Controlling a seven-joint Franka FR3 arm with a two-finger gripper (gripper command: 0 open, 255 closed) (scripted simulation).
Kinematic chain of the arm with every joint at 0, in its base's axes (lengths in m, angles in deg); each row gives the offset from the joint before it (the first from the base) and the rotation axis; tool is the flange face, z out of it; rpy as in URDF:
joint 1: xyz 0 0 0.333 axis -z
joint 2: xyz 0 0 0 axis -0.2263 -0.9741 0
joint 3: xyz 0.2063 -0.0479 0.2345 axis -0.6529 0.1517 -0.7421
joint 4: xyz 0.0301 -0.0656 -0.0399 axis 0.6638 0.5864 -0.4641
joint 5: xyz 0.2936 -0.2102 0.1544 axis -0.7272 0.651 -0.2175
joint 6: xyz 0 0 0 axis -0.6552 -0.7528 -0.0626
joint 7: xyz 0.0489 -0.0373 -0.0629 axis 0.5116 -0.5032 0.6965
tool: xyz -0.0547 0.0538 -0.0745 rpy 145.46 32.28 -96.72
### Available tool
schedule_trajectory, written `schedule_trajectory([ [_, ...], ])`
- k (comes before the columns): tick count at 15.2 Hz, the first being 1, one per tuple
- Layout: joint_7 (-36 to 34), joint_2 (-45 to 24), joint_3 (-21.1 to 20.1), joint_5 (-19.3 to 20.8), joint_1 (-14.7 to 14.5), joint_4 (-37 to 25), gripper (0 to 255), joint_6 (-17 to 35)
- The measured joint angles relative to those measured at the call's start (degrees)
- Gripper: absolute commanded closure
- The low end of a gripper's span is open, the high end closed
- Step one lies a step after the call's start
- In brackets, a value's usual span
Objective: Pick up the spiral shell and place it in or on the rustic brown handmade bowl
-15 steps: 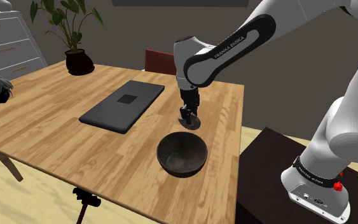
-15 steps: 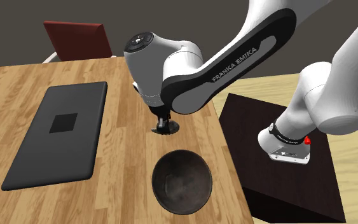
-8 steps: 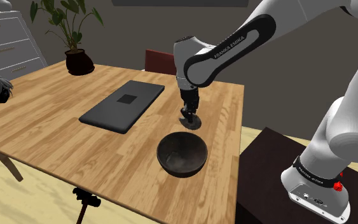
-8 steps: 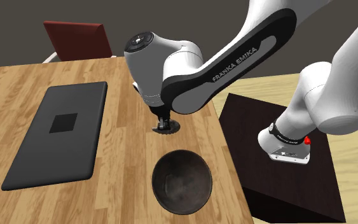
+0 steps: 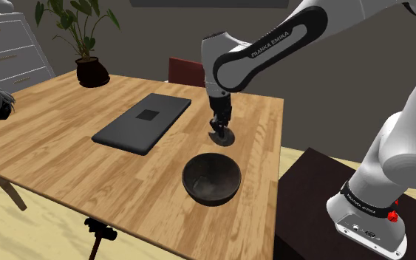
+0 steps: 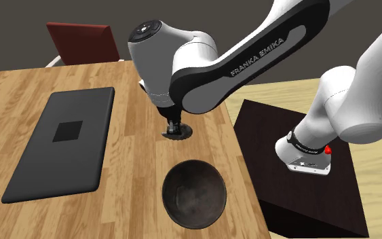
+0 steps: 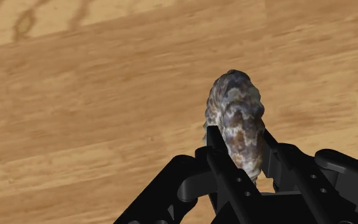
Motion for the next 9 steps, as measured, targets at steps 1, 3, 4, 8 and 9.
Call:
schedule_trajectory([
  [1, 0.01, 0.38, -0.03, -0.10, -0.03, -0.24, 255, -0.60],
  [3, 0.22, 1.31, 0.00, -0.31, 0.02, -0.83, 255, -2.11],
  [4, 0.27, 1.55, 0.01, -0.37, 0.02, -1.33, 255, -2.84],
  [8, 0.58, 2.84, 0.10, -0.64, 0.09, -3.11, 255, -5.89],
  [9, 0.60, 3.31, 0.09, -0.75, 0.08, -3.41, 255, -6.65],
])
